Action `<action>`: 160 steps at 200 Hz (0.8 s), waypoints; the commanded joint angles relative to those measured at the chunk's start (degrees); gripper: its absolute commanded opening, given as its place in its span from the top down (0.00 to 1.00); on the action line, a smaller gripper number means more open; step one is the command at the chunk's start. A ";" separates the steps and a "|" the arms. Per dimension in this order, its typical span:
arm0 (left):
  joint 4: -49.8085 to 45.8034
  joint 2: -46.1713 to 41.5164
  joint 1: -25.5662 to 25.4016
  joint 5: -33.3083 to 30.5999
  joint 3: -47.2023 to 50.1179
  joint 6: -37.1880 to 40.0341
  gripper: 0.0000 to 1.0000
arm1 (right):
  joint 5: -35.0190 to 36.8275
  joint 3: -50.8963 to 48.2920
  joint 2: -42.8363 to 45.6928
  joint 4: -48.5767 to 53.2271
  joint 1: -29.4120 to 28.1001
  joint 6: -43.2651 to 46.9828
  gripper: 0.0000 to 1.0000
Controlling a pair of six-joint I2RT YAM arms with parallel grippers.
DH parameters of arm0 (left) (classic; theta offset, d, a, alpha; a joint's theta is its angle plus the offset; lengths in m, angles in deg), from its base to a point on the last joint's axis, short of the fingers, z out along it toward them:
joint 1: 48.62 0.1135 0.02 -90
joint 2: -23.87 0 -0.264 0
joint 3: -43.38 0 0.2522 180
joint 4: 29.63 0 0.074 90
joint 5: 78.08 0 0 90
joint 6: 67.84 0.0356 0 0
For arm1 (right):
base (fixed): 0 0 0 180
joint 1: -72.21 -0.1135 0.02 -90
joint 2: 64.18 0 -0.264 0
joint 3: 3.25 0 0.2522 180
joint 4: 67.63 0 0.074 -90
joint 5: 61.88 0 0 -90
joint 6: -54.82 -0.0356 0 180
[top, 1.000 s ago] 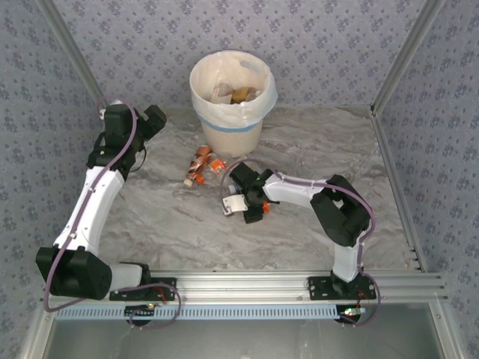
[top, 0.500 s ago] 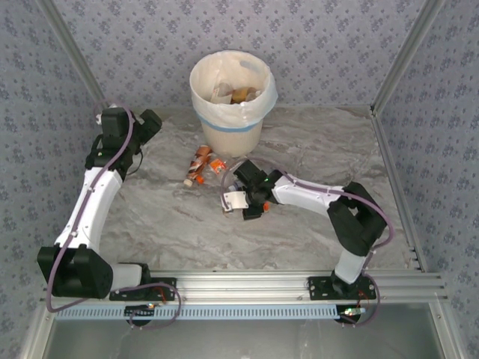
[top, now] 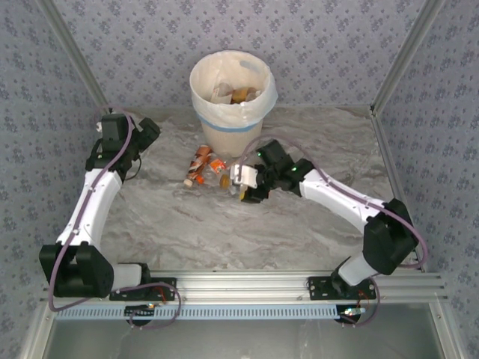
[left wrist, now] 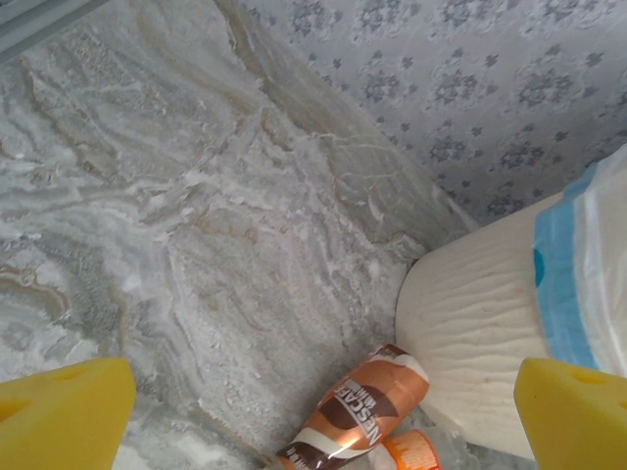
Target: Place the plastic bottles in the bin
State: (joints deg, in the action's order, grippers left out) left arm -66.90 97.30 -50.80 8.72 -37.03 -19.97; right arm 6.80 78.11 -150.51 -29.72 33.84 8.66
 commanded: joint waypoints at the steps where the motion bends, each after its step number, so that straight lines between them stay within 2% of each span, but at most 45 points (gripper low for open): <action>1: -1.36 0.05 0.76 1.34 0.97 -0.01 0.01 | -7.64 4.36 2.90 -4.21 2.67 -5.59 0.58; 37: -1.80 -0.22 1.64 1.97 1.80 -0.01 0.00 | -12.25 10.91 2.76 -8.77 8.30 -12.00 0.58; 62: -2.06 -0.57 2.22 2.58 2.38 -0.05 0.01 | -15.15 18.08 0.81 -8.41 11.63 -14.55 0.58; 84: -2.01 -0.91 2.68 2.93 3.06 -0.11 0.01 | -12.79 24.80 -2.58 -7.24 12.70 -15.36 0.58; 121: -2.23 -1.78 3.04 3.21 3.96 -0.47 0.01 | -11.98 37.45 -9.76 -7.32 13.63 -22.19 0.58; 160: -2.46 -2.92 3.25 3.27 4.66 -0.72 0.01 | -1.64 49.34 -19.32 -7.13 13.93 -27.43 0.57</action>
State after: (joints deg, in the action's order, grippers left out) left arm -68.93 96.38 -47.98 11.26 -32.55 -20.02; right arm -1.40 121.32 -164.78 -36.98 47.22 -13.09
